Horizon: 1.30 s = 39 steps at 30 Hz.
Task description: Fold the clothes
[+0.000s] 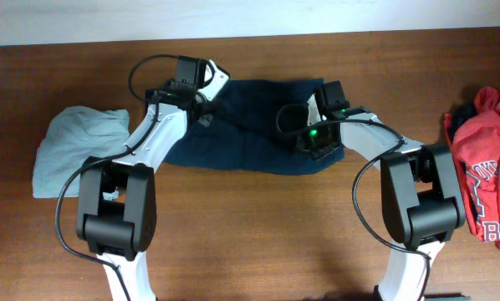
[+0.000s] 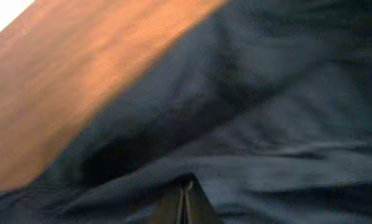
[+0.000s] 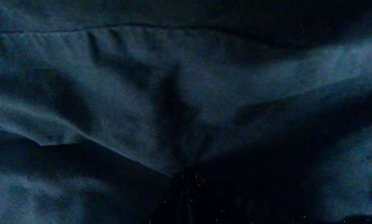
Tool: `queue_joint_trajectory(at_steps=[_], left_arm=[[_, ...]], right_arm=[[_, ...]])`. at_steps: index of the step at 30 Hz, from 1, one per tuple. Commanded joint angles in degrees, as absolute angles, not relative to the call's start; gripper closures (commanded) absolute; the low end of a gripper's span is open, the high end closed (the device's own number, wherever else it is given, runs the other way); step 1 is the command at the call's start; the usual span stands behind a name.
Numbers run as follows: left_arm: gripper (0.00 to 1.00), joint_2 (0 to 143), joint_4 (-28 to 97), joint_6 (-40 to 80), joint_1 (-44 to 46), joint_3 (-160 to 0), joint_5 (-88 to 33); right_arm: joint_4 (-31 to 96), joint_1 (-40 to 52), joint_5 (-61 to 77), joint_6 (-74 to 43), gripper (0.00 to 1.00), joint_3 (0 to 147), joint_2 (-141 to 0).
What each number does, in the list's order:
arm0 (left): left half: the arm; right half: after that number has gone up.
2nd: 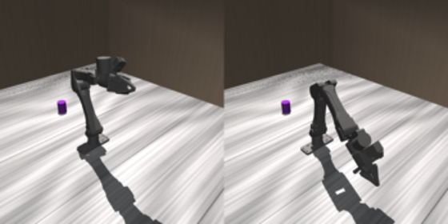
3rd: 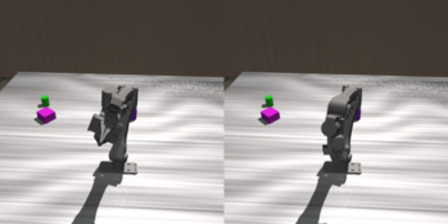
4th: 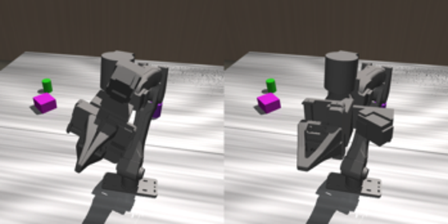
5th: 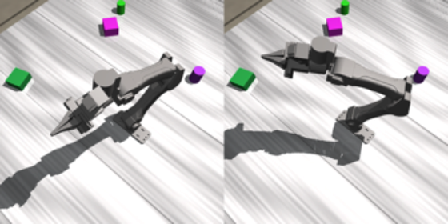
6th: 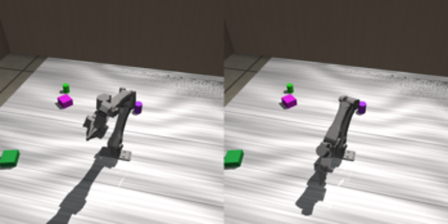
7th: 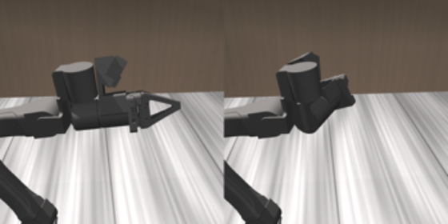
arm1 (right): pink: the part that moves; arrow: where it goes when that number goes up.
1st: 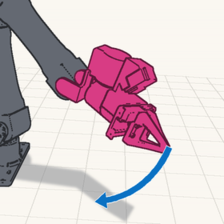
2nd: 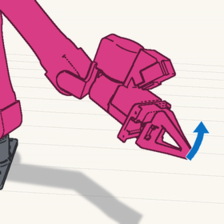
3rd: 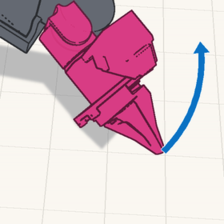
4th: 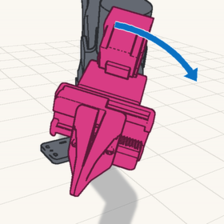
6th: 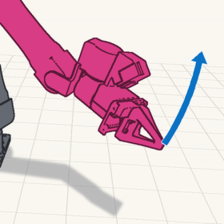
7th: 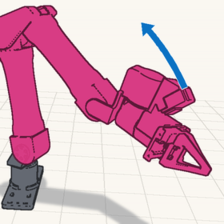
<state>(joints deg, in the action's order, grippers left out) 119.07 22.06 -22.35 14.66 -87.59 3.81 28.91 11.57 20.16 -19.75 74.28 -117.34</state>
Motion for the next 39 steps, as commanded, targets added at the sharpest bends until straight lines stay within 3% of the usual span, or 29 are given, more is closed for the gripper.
queue_joint_trajectory(at_steps=[1,5,8,12,21,26,32,39], left_arm=[[0.93,121.0,19.1,-14.4,11.6,-88.0,14.8],[0.92,120.6,31.4,-12.8,9.7,-95.1,10.2],[0.89,120.0,46.3,-12.9,10.3,-103.8,-0.2],[0.89,119.6,53.6,-14.8,12.6,-106.9,-5.2],[0.85,122.6,50.7,-21.3,17.4,-106.9,-5.2],[1.0,129.8,49.5,-21.3,17.4,-106.9,-4.9],[0.99,133.9,50.5,-12.2,17.3,-106.9,6.5],[1.0,133.9,55.9,-9.7,17.1,-106.9,7.4]], right_arm=[[31.1,12.0,16.4,-20.4,0.96,74.1,-120.1],[31.8,12.0,15.6,-20.4,0.96,74.1,-120.1],[32.1,11.9,16.7,-18.4,0.96,74.2,-119.8],[32.9,10.8,25.1,-13.7,0.96,74.7,-114.2],[27.2,10.7,24.2,-14.0,0.88,74.7,-100.6],[25.9,11.0,23.3,-17.0,0.89,74.7,-105.9],[20.1,10.4,22.6,-17.6,0.92,74.7,-114.1],[12.8,4.9,12.5,-25.0,0.92,74.7,-118.0]])
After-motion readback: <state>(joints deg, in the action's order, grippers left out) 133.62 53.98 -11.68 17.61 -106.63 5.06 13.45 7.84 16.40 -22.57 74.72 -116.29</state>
